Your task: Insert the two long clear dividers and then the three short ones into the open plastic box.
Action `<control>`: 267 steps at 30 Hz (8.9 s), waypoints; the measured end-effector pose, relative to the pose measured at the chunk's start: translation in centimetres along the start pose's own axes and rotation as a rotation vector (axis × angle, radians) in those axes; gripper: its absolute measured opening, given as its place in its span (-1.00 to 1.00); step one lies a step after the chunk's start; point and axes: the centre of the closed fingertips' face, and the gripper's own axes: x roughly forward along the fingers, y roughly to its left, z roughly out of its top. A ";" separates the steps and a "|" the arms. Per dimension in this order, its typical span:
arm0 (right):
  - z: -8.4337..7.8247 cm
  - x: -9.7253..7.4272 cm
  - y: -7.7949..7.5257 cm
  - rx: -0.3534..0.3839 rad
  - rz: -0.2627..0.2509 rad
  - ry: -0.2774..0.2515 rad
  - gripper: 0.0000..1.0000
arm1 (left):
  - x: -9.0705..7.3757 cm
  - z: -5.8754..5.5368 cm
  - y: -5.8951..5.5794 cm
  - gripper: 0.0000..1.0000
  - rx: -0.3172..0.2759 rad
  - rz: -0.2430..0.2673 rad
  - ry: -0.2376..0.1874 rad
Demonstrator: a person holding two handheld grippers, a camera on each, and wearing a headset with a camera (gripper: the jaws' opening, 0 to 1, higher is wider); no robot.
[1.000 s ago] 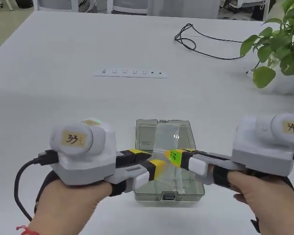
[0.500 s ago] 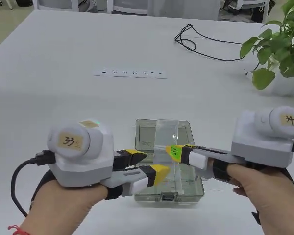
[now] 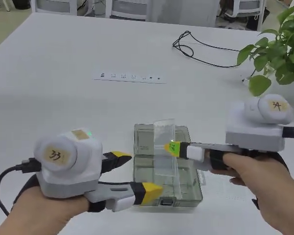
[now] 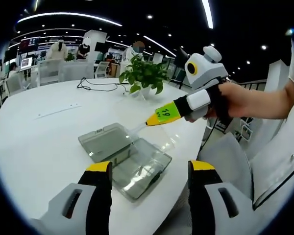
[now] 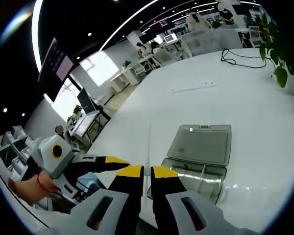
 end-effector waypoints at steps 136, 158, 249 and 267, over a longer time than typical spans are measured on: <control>-8.9 8.6 -6.9 0.094 -0.280 0.439 -0.78 | -0.2 -5.0 1.9 1.00 0.154 -0.131 0.072; -3.5 2.9 -6.6 -0.032 -0.110 0.204 -0.47 | -1.3 -3.4 1.2 1.00 0.163 -0.068 0.055; -10.6 -1.8 -18.5 -1.013 0.022 0.727 -0.35 | -1.8 -4.0 1.8 1.00 0.121 -0.033 0.059; -5.2 -5.5 -11.4 -1.119 -0.030 0.536 -0.35 | 0.0 1.1 0.5 0.77 -0.079 -0.079 -0.062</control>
